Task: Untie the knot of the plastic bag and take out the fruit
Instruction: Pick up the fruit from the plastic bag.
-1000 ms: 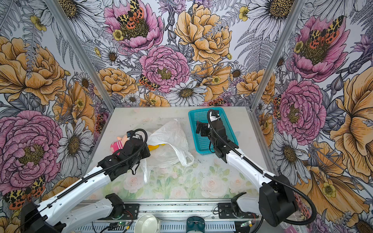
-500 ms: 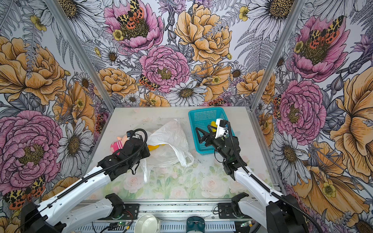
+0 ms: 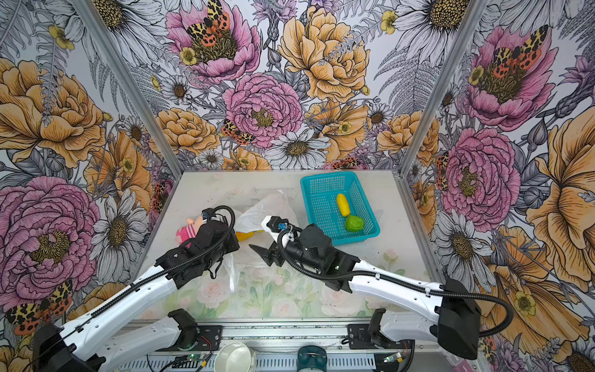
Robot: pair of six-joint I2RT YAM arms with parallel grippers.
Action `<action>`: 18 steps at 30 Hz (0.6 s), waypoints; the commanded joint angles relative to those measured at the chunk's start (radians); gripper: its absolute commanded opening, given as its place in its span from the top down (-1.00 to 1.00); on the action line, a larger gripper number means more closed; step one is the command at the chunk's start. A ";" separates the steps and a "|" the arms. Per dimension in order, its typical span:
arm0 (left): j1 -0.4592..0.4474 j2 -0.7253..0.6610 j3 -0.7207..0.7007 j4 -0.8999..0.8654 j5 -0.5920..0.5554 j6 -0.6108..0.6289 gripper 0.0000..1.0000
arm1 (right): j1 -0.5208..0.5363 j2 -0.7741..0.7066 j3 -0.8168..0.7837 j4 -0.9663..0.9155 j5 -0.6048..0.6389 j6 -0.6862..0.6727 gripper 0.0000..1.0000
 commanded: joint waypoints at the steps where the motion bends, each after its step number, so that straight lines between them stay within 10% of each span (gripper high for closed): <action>1: 0.009 -0.034 -0.011 0.013 -0.010 0.014 1.00 | 0.050 0.107 0.073 -0.109 0.089 -0.128 -0.40; 18: 0.013 -0.059 -0.018 0.015 -0.026 0.008 1.00 | 0.040 0.428 0.148 -0.045 0.300 -0.147 0.15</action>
